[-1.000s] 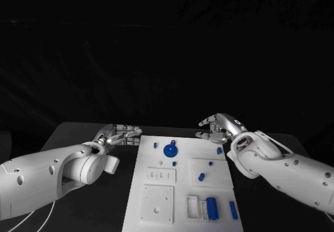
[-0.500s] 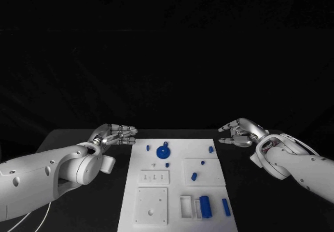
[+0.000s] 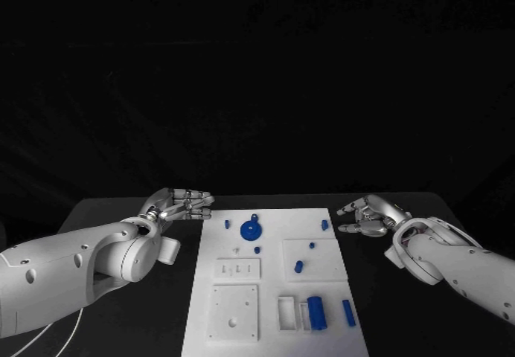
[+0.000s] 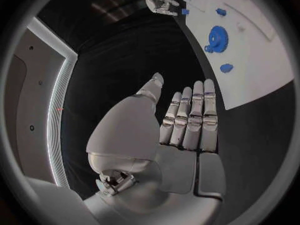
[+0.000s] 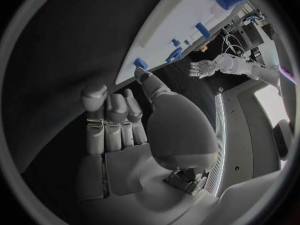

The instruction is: Assemble the parts on the task board

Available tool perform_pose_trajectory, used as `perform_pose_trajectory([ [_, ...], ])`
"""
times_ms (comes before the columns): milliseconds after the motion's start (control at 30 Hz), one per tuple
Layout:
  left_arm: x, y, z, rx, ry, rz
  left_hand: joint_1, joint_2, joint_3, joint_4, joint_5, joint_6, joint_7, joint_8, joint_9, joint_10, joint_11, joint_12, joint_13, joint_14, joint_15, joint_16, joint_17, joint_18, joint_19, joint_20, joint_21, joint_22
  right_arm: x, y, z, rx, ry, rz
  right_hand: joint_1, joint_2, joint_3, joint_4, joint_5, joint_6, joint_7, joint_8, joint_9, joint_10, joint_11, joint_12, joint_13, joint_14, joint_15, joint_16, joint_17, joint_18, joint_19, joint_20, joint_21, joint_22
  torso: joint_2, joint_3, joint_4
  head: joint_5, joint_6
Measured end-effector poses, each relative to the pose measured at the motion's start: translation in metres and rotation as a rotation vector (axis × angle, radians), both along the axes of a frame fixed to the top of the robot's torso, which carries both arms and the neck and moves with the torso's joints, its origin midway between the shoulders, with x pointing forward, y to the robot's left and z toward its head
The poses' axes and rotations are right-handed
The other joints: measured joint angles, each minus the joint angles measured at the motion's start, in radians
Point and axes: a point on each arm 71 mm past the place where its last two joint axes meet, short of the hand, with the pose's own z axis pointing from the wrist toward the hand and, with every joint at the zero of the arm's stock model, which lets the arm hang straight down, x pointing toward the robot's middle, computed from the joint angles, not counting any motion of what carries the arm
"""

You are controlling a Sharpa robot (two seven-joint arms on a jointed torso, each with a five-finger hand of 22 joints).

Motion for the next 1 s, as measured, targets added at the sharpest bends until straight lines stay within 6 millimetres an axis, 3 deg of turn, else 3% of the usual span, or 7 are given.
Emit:
perform_pose_trajectory([
  [233, 0.0, 0.001, -0.002, -0.001, 0.002, 0.001, 0.0, 0.0, -0.003, -0.003, 0.0, 0.0, 0.0, 0.0, 0.0, 0.0, 0.0, 0.0, 0.0, 0.0, 0.0, 0.0, 0.0, 0.0, 0.0, 0.0, 0.0, 0.0, 0.002, 0.006, -0.014, 0.02, 0.026, 0.005, -0.002, 0.01, -0.02, -0.009, 0.0, 0.0, 0.0, 0.0, 0.0, 0.0, 0.0, 0.0, 0.003, 0.0, 0.0, 0.0, 0.004, 0.0, 0.0, 0.0, 0.0, 0.0, 0.003, 0.0049, 0.0031, 0.002, -0.007],
  [600, -0.001, 0.0, -0.003, -0.003, 0.004, -0.002, -0.004, 0.004, -0.003, -0.003, 0.0, -0.007, 0.0, 0.0, 0.0, 0.0, 0.0, 0.0, 0.0, 0.0, 0.0, 0.0, 0.0, 0.0, 0.0, 0.0, 0.0, 0.0, 0.004, 0.012, -0.021, 0.035, 0.037, 0.011, -0.008, 0.015, -0.023, -0.007, 0.012, -0.007, 0.0, 0.0, 0.0, 0.0, 0.0, 0.004, 0.005, 0.0, 0.0, 0.0, 0.007, 0.0, 0.0, 0.0, 0.004, 0.0, 0.002, 0.0008, 0.0014, 0.005, -0.009],
  [1000, -0.001, -0.001, -0.003, -0.003, 0.007, -0.005, -0.004, 0.004, -0.006, -0.006, 0.0, -0.011, 0.004, 0.0, 0.0, -0.004, 0.004, 0.0, 0.0, 0.0, 0.0, 0.0, 0.0, 0.0, 0.0, 0.0, 0.0, 0.0, 0.005, 0.018, -0.022, 0.044, 0.028, 0.009, -0.013, 0.021, -0.017, -0.001, -0.004, -0.007, -0.001, 0.0, 0.0, 0.0, 0.0, 0.008, 0.007, 0.0, 0.0, 0.004, 0.01, 0.0, 0.0, 0.0, 0.006, 0.0, 0.0, -0.0027, 0.0009, 0.014, -0.014],
])
